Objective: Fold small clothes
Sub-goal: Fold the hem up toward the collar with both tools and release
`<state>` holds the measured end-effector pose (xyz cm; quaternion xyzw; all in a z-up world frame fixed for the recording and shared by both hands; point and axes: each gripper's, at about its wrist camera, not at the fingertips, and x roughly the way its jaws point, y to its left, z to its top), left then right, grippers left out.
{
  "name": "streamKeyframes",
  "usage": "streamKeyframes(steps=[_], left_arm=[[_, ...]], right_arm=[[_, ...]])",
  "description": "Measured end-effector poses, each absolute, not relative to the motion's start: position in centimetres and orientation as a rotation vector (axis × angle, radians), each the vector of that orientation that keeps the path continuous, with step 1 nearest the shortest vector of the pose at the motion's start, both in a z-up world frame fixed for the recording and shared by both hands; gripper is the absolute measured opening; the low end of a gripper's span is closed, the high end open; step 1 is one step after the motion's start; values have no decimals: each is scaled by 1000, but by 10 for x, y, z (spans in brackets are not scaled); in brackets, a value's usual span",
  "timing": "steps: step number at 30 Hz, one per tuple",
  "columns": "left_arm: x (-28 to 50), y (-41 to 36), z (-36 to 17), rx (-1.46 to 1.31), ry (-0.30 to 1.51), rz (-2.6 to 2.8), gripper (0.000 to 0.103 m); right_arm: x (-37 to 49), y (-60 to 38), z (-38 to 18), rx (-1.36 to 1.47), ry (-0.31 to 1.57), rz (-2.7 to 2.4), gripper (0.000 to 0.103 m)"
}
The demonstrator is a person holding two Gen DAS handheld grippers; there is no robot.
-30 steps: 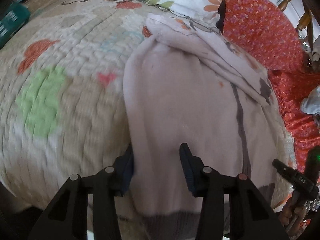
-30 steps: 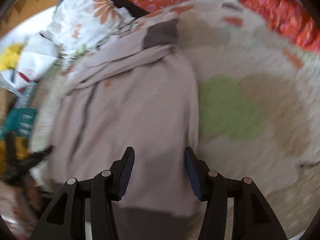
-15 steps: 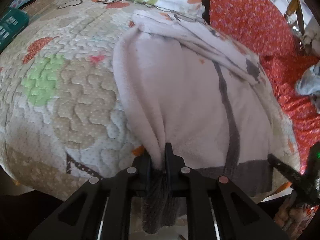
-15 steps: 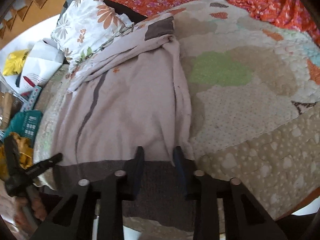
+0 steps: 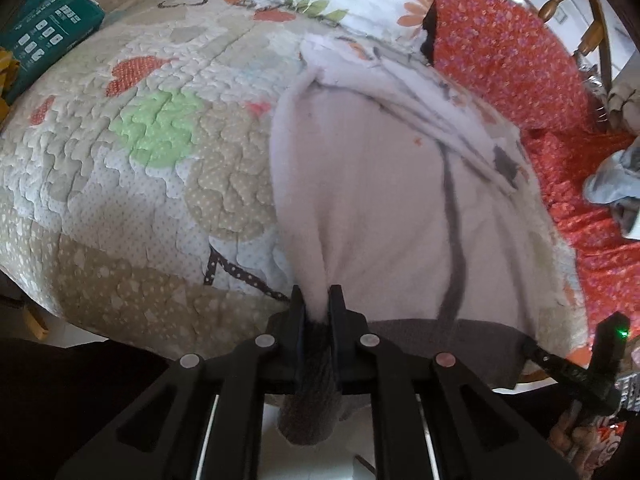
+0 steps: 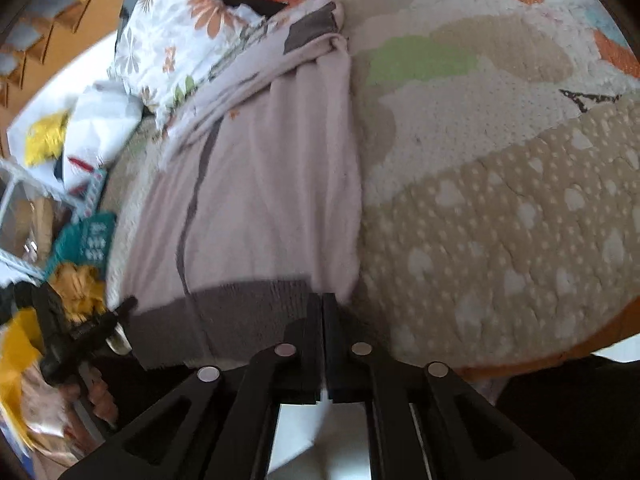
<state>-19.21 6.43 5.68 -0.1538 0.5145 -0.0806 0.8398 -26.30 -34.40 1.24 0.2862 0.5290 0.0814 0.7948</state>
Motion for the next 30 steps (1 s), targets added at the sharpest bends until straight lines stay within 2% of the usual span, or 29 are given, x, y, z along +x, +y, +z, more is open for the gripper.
streamKeyframes(steps=[2, 3, 5, 6, 7, 11, 14, 22, 26, 30], left_arm=[[-192, 61, 71, -298, 1059, -182, 11], [-190, 58, 80, -269, 1041, -181, 15], [-176, 45, 94, -204, 1017, -190, 36], [-168, 40, 99, -182, 1003, -190, 52], [-158, 34, 104, -158, 984, -184, 56], [-107, 3, 111, -31, 904, -168, 56], [-60, -11, 101, -9, 919, -152, 56], [7, -18, 56, -4, 984, -83, 56], [22, -14, 39, -49, 1055, -87, 56], [29, -9, 28, -55, 1107, -67, 56]], right_arm=[[-265, -343, 23, 558, 1126, 154, 2], [-264, -344, 31, 536, 1106, 147, 2], [-257, -351, 50, 490, 1063, 124, 2], [-248, -354, 60, 462, 1042, 113, 2], [-237, -359, 69, 439, 1025, 101, 2], [-179, -371, 89, 369, 965, 72, 2], [-123, -371, 87, 337, 956, 62, 2], [-1, -337, 42, 471, 1084, 284, 3], [38, -297, 15, 280, 1207, 308, 2], [55, -301, 28, 206, 1053, 186, 2]])
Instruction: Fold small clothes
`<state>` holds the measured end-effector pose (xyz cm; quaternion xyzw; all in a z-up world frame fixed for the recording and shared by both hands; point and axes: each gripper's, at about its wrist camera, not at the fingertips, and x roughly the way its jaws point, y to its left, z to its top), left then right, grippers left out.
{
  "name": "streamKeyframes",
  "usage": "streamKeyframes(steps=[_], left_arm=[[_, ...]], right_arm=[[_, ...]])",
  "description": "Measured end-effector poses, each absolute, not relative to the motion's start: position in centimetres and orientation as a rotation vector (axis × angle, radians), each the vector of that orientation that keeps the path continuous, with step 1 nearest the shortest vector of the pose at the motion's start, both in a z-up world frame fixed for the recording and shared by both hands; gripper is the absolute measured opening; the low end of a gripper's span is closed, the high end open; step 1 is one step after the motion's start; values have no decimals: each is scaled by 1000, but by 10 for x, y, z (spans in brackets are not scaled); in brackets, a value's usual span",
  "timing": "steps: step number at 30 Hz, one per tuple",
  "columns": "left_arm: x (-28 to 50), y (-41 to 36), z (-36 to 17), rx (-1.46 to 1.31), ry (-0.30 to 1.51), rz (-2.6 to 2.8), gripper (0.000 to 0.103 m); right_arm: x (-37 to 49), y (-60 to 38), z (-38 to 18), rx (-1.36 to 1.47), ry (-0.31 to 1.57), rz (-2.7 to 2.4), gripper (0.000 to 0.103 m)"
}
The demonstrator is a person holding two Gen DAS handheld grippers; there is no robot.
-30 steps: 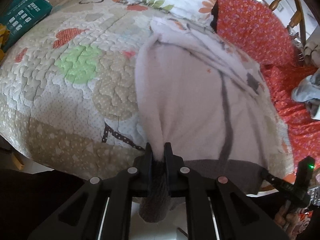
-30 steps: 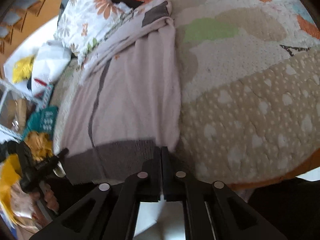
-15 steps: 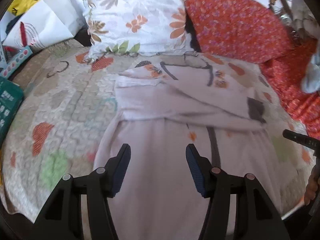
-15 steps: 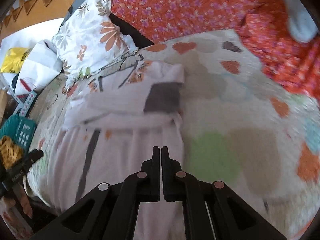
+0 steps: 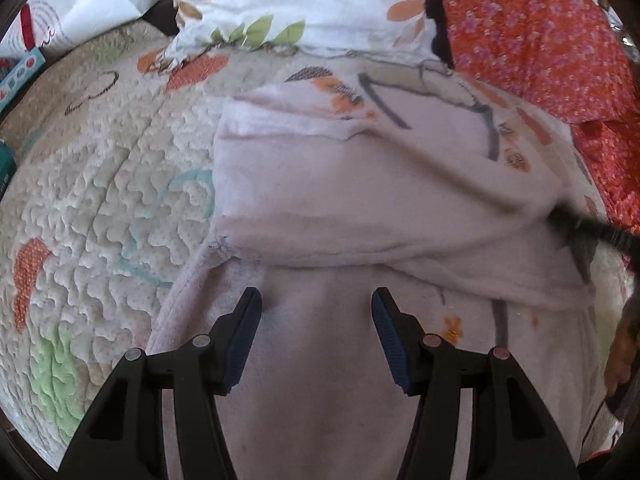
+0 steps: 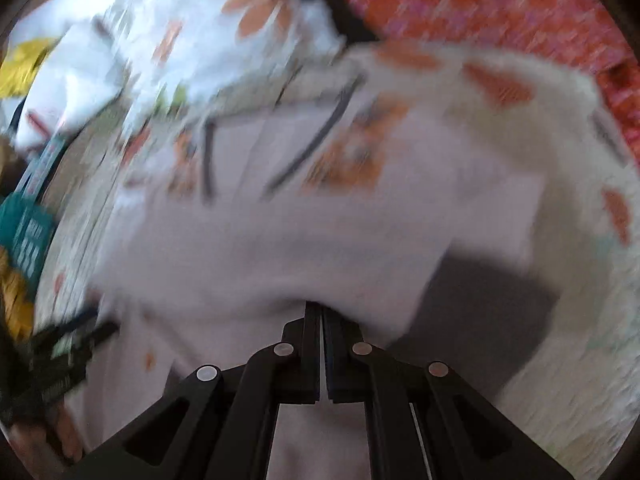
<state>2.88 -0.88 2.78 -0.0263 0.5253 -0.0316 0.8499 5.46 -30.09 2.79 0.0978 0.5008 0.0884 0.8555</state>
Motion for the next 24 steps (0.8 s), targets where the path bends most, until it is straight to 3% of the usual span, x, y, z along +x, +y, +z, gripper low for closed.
streamKeyframes(steps=[3, 5, 7, 11, 13, 17, 18, 23, 24], left_arm=[[31, -7, 23, -60, 1112, -53, 57], [31, -8, 23, -65, 1109, -51, 58], [32, -10, 23, -66, 1103, -57, 58], [31, -13, 23, -68, 1100, -67, 59], [31, -13, 23, -70, 1100, -70, 59], [30, -12, 24, -72, 1104, -68, 59], [30, -12, 24, -74, 1106, -69, 59], [29, -10, 25, -70, 1112, -71, 59], [28, -9, 25, -67, 1112, -70, 59]], right_arm=[[63, -315, 47, 163, 895, 44, 3], [67, -325, 53, 150, 858, -17, 10], [68, -335, 57, 159, 846, -47, 36], [60, -358, 66, 195, 842, -59, 42], [57, -365, 69, 217, 849, -35, 55], [47, -352, 73, 175, 887, 101, 60], [44, -342, 71, 132, 918, 165, 65], [23, -292, 32, -291, 1005, 185, 65], [23, -289, 19, -370, 1020, 144, 60]])
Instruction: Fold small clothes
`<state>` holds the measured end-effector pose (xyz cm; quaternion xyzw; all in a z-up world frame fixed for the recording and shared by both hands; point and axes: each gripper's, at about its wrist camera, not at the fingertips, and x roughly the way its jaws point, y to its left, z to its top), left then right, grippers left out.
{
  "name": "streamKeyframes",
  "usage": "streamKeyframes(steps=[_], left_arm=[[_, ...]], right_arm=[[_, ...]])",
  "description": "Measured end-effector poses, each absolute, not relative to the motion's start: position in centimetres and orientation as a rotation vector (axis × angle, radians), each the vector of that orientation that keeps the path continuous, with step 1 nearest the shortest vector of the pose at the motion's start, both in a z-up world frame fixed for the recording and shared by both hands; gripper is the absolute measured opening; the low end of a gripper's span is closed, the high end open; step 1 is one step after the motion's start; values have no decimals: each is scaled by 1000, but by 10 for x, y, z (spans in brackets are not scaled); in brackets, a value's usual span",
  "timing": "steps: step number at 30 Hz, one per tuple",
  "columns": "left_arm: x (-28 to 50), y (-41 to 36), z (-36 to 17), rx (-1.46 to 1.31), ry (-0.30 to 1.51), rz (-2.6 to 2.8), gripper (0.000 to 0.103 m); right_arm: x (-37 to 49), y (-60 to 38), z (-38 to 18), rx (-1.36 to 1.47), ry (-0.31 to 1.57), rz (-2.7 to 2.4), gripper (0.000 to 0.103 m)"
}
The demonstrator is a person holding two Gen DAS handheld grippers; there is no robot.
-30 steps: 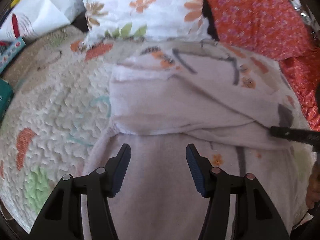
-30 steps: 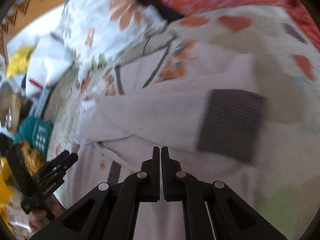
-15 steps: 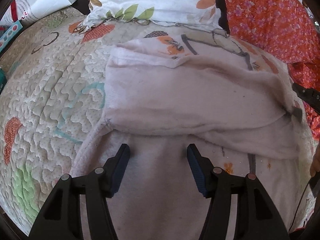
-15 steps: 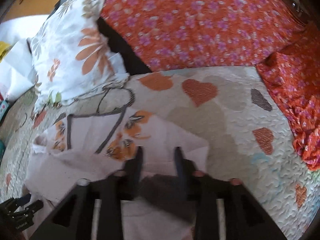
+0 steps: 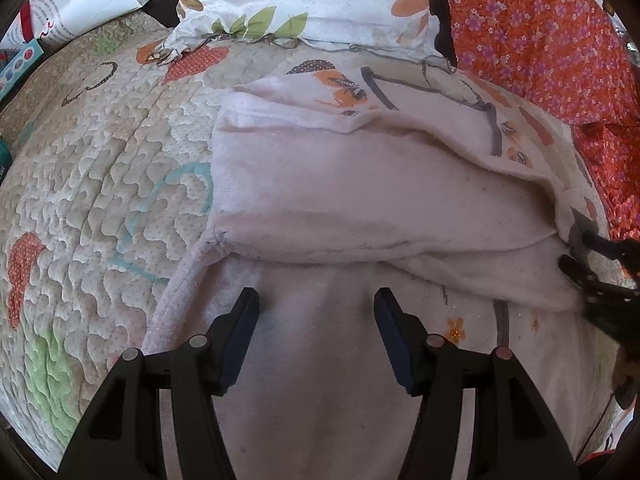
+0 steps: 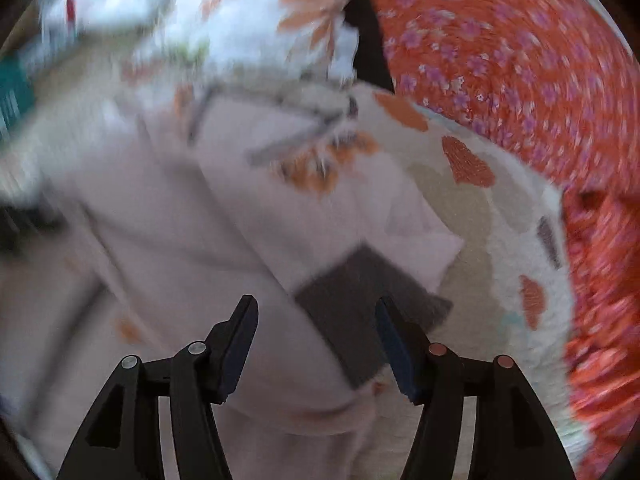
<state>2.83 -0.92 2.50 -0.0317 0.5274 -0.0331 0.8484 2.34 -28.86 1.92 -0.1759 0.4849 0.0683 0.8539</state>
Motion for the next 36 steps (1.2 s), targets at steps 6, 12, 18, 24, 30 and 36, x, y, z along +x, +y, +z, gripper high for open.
streamKeyframes(steps=[6, 12, 18, 24, 30, 36], left_arm=[[27, 0, 27, -76, 1109, -56, 59], [27, 9, 28, -114, 1117, -41, 59], [29, 2, 26, -100, 1124, -52, 59], [32, -3, 25, -74, 1126, -58, 59], [28, -6, 31, -32, 1094, -30, 59], [18, -10, 52, 23, 984, -4, 59]], right_arm=[[22, -332, 47, -131, 999, 141, 9], [6, -364, 107, 277, 915, 403, 9], [31, -411, 91, 623, 913, 416, 15], [51, -433, 47, 470, 1026, -120, 40], [42, -390, 77, 387, 900, 26, 40], [56, -331, 42, 248, 1034, 94, 40]])
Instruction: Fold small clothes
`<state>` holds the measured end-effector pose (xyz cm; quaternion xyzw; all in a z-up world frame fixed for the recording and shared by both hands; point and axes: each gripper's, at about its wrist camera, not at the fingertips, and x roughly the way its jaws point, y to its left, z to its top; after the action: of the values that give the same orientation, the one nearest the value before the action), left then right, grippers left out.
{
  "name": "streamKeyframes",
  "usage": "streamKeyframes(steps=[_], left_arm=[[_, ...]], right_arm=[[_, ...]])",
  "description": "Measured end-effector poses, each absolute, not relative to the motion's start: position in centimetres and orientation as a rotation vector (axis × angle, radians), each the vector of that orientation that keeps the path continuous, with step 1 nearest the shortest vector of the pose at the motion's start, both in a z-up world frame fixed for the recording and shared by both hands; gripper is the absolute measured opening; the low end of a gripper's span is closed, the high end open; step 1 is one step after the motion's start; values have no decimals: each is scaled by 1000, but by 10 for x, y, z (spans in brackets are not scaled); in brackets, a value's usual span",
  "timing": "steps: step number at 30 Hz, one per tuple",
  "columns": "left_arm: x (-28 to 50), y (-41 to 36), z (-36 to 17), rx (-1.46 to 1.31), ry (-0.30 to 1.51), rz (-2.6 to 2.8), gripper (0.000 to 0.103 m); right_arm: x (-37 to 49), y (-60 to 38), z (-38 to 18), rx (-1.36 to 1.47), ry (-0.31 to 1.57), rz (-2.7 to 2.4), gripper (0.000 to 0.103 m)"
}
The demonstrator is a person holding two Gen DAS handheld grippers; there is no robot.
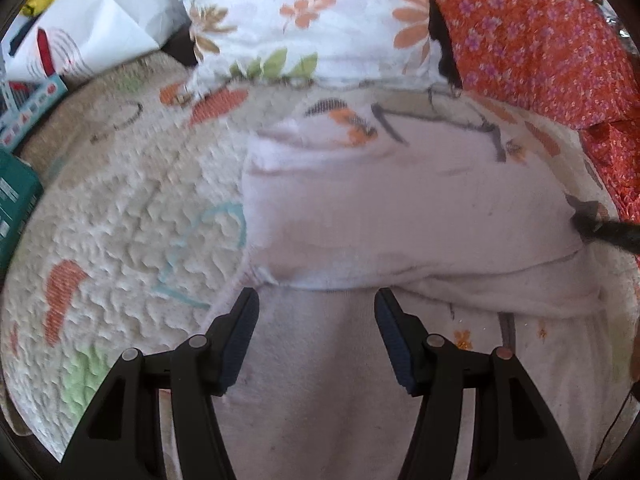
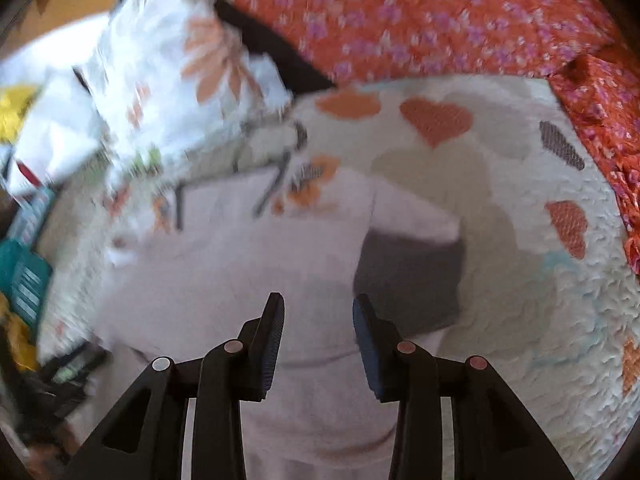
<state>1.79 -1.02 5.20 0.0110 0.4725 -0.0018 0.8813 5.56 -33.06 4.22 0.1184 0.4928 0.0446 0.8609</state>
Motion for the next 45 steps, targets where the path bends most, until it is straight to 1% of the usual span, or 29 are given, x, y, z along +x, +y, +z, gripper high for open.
streamKeyframes(steps=[2, 4, 9, 13, 20, 23, 29, 34, 41, 45], left_arm=[[14, -11, 60, 29, 951, -2, 61], [10, -11, 67, 37, 906, 10, 65], [1, -12, 83, 41, 823, 18, 67], [-1, -13, 85, 37, 810, 8, 68], [-2, -15, 83, 28, 828, -7, 68], [0, -14, 78, 9, 858, -20, 68], [4, -11, 67, -48, 930, -42, 68], [3, -13, 58, -85, 990, -68, 70], [-5, -25, 48, -68, 1036, -106, 71], [-13, -30, 50, -53, 1034, -128, 71]], right_arm=[[58, -326, 29, 181, 1076, 39, 40], [57, -325, 27, 138, 1077, 16, 41], [53, -320, 38, 92, 1023, 4, 42], [48, -314, 45, 65, 999, 9, 42], [43, -303, 51, 17, 978, 15, 44], [41, -299, 51, -2, 976, 14, 46], [35, -289, 52, -72, 973, -13, 47], [28, -275, 51, -164, 978, -41, 53], [16, -258, 48, -296, 973, -50, 54], [9, -256, 52, -316, 960, -51, 58]])
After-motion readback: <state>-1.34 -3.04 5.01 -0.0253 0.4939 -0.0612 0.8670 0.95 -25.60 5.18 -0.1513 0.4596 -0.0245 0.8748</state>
